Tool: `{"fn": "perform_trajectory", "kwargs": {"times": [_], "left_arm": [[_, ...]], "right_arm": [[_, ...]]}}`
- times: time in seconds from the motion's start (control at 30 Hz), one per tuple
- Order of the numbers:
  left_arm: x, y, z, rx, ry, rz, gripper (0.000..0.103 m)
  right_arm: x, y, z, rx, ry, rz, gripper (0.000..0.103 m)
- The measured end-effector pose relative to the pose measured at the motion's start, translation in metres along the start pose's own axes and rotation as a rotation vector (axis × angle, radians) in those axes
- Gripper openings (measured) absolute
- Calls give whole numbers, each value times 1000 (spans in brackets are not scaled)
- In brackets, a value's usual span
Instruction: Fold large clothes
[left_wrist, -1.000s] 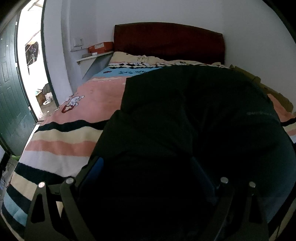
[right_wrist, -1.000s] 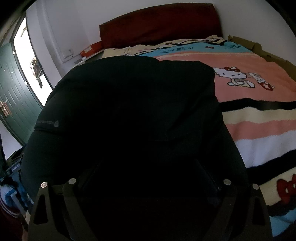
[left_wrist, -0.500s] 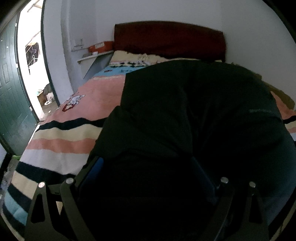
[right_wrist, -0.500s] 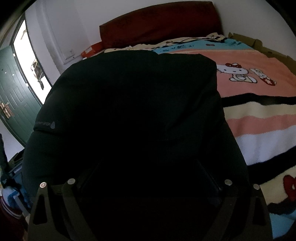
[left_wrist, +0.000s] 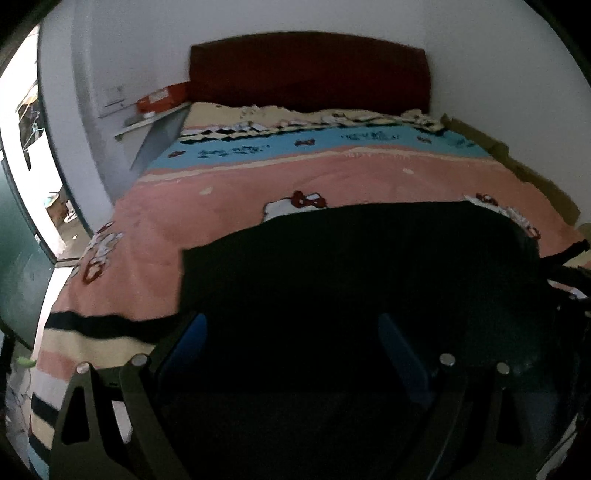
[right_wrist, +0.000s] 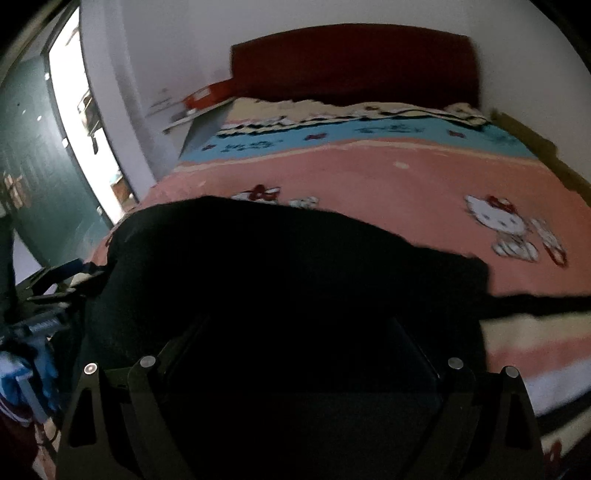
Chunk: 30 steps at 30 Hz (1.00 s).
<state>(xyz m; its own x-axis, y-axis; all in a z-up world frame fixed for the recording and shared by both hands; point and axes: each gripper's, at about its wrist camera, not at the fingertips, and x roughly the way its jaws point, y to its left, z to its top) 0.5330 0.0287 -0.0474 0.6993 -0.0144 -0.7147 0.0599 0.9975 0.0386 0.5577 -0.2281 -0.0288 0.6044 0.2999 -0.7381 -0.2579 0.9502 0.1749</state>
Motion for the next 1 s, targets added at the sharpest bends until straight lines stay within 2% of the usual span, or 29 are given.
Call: {"fn": "perform_trajectory", "kwargs": {"times": [0.07,0.13,0.17,0.27,0.4,0.53,0.6,0.63,0.7,0.77,0.83,0.93,1.0], "left_arm": [[18,-4,4,2,37,-4,95],[32,4,4,-34,71,-33,95],[40,15,5,-85,98,-71,95],[47,39,5,-173,135,-100,95],[46,64,-3,-209,175,-43,95],[35,77,-12,-169,203,38,95],[21,81,-15,-136,190,138,95],[13,84,-15,-136,179,159,95],[-15,89,-15,-188,113,130,95],[-37,82,-14,-216,51,48,95],[-50,65,-16,-185,23,-13,95],[-58,41,-29,-147,-3,-29,95],[-59,31,-40,-141,-23,-23,95]], "right_arm": [[19,4,10,23,30,40,93],[34,3,14,35,43,36,94],[40,0,15,41,46,37,95],[48,-13,15,78,54,45,97],[46,-40,12,131,62,24,97],[39,-72,2,190,91,-64,97],[32,-83,-4,187,121,-147,97],[28,-83,-4,177,126,-174,97],[12,-81,-6,161,106,-196,97],[-10,-66,-6,156,46,-123,97],[-25,-37,-8,106,11,-47,97],[-36,5,-18,31,-8,48,97],[-37,26,-29,5,-4,72,97]]}}
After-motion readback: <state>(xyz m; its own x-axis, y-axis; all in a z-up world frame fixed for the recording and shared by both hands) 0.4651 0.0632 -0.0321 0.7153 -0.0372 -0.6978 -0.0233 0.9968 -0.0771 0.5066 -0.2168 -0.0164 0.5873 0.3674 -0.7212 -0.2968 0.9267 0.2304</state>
